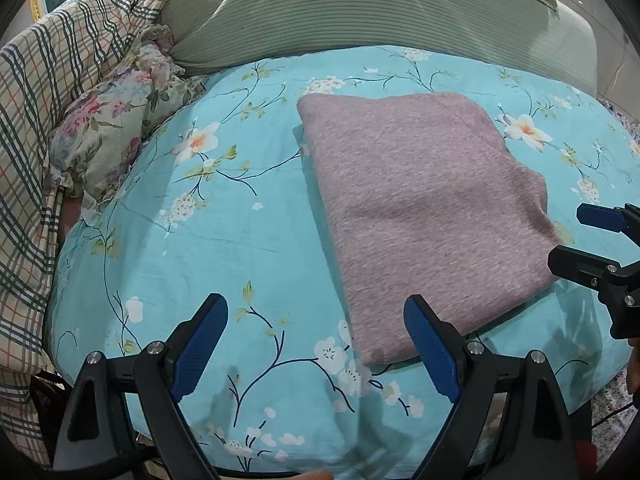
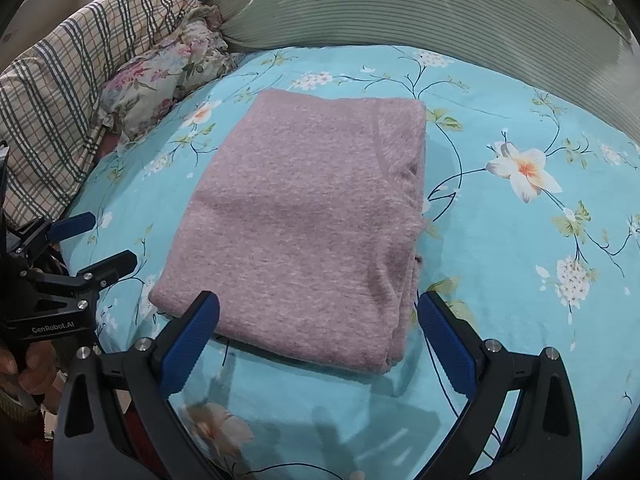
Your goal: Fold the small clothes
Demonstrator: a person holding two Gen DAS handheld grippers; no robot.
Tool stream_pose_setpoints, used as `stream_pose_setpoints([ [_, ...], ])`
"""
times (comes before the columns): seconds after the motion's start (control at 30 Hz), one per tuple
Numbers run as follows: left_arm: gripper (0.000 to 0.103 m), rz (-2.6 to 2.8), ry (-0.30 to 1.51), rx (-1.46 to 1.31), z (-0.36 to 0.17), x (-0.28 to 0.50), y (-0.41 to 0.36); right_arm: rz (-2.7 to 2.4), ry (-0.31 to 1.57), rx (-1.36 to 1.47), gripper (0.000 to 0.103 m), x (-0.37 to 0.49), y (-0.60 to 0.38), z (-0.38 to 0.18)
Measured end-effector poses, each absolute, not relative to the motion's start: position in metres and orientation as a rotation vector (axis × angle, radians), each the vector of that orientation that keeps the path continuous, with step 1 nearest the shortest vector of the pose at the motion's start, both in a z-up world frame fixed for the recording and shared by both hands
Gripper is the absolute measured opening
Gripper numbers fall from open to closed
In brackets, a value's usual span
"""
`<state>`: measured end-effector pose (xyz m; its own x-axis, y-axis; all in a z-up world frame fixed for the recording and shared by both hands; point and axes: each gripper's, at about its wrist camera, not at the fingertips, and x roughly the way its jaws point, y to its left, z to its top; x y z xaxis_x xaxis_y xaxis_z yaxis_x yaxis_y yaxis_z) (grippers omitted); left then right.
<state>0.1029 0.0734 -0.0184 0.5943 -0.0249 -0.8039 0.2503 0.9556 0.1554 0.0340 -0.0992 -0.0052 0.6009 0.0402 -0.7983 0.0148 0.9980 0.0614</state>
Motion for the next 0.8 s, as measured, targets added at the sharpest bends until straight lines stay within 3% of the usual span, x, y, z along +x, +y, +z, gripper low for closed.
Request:
stream_pose_setpoints([
  [0.8,0.090,-0.171,0.888,0.269,-0.008,0.109,0.069,0.022,0.905,0.045,0.099,0.044,-0.100,0.005],
])
